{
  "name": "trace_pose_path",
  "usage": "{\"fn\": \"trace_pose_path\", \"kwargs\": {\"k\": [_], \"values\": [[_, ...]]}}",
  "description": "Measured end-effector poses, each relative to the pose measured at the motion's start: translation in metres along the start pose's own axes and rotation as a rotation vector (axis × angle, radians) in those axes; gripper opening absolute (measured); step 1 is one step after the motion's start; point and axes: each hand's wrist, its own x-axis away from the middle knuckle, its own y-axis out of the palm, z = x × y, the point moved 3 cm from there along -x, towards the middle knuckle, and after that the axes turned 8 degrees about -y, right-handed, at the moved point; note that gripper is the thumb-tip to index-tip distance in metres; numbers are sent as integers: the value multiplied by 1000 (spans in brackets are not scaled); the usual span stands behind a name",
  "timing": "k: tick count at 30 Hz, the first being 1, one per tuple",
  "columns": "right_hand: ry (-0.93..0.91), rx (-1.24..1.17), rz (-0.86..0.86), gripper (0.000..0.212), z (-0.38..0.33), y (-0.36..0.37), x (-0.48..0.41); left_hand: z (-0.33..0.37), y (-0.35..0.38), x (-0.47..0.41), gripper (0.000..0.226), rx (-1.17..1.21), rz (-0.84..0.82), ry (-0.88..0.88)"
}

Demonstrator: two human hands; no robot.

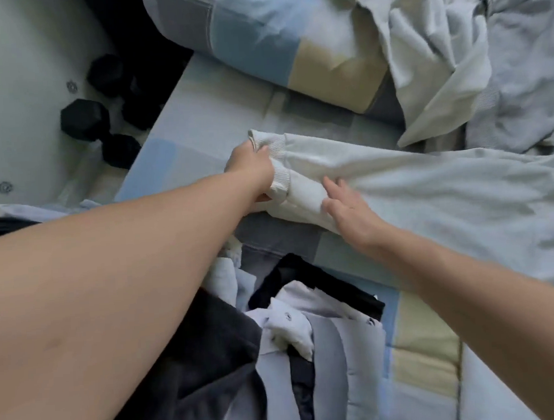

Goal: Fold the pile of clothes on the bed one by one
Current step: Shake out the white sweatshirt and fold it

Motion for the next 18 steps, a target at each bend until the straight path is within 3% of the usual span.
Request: {"fn": "trace_pose_path", "kwargs": {"k": [3, 6, 9, 12, 14, 15, 18], "values": [[-3, 22, -75, 61, -19, 23, -12, -12, -31, -16, 36, -58, 66, -33], [-18, -70, -123, 50, -30, 38, -21, -28, -41, -25, 37, -302, 50, -39], [-38, -85, 22, 47, -24, 39, -20, -32, -38, -26, 51, -478, 117, 23], [-25, -7, 118, 54, -14, 42, -21, -12, -37, -16, 70, -790, 294, 356], [15, -90, 22, 54, -12, 51, -25, -1, -25, -8, 60, -958, 186, 657], [17, -170, -14, 54, -14, 56, -28, -1, -19, -7, 54, -1047, 67, 702], [26, -395, -13, 50, -20, 52, -24, -20, -15, -8, 53, -1254, -160, 502]]}}
